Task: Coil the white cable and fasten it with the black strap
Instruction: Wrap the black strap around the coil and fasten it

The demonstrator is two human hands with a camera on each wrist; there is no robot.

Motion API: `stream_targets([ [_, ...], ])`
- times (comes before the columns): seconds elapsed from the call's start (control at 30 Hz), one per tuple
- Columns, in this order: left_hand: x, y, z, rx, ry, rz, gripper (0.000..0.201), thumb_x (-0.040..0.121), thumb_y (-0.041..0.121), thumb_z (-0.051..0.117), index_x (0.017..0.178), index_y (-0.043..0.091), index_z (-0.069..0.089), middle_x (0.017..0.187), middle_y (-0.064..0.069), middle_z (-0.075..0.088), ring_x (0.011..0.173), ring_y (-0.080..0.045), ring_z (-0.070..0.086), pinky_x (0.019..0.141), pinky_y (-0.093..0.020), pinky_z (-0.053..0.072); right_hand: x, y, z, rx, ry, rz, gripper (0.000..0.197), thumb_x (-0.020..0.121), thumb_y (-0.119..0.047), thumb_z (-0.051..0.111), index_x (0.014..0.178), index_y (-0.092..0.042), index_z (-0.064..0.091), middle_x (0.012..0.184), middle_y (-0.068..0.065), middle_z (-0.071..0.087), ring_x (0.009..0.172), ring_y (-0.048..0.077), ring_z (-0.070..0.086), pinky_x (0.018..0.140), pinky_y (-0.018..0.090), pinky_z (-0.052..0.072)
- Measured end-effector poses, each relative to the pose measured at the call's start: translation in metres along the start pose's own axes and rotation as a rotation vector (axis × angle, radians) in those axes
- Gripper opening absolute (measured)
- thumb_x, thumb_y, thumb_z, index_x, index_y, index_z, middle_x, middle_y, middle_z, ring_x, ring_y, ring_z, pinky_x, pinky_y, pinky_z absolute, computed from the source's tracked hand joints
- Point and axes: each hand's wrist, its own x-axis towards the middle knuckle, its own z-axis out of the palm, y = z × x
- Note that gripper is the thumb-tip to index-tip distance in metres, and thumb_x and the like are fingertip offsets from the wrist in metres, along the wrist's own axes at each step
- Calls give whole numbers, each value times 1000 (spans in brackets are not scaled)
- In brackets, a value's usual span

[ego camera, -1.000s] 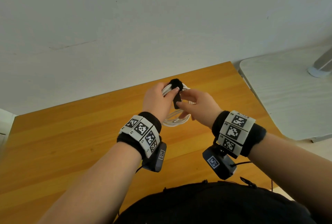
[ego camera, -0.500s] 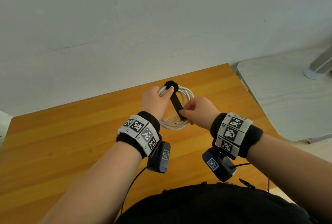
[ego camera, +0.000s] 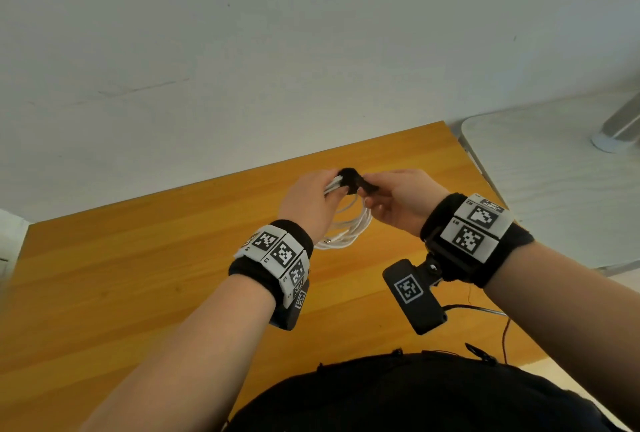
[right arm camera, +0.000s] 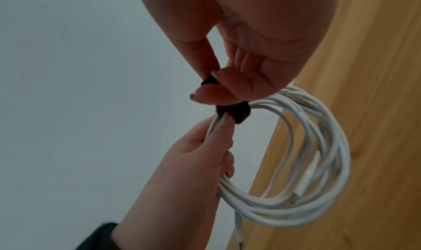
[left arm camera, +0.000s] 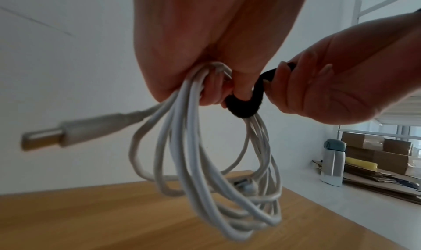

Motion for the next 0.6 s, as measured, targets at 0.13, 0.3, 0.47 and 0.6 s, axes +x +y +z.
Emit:
stream_targets([
  [0.13,-2,5,-4,-1,-46,42,19,95,26,48,106,23,63,87,4,63,77,-16,57,62,-27,39,3,-4,-1,51,15,24,23,93,-14,54,106,4,59,69,8,59,50,11,51,46,17,39],
  [0.3,-7,7,-3,-80,-88,29,16,90,27,54,101,25,64,76,1,61,63,-15,52,57,-31,38,5,-5,-5,118,14,102,17,92,-17,57,94,-1,60,67,7,60,43,9,53,40,15,40],
  [0.47,-9,3,0,-82,-68,-14,16,86,38,61,100,31,65,70,8,57,62,-10,49,55,-25,34,6,-2,-5,73,17,102,28,88,-31,61,88,-3,63,60,4,61,42,9,51,41,15,39],
  [0.6,-9,2,1,-93,-55,-30,17,87,35,62,100,27,68,78,13,60,71,-4,54,60,-19,38,6,-1,-7,8,-4,1,34,90,-34,58,98,-3,67,62,2,60,48,9,49,48,17,39],
])
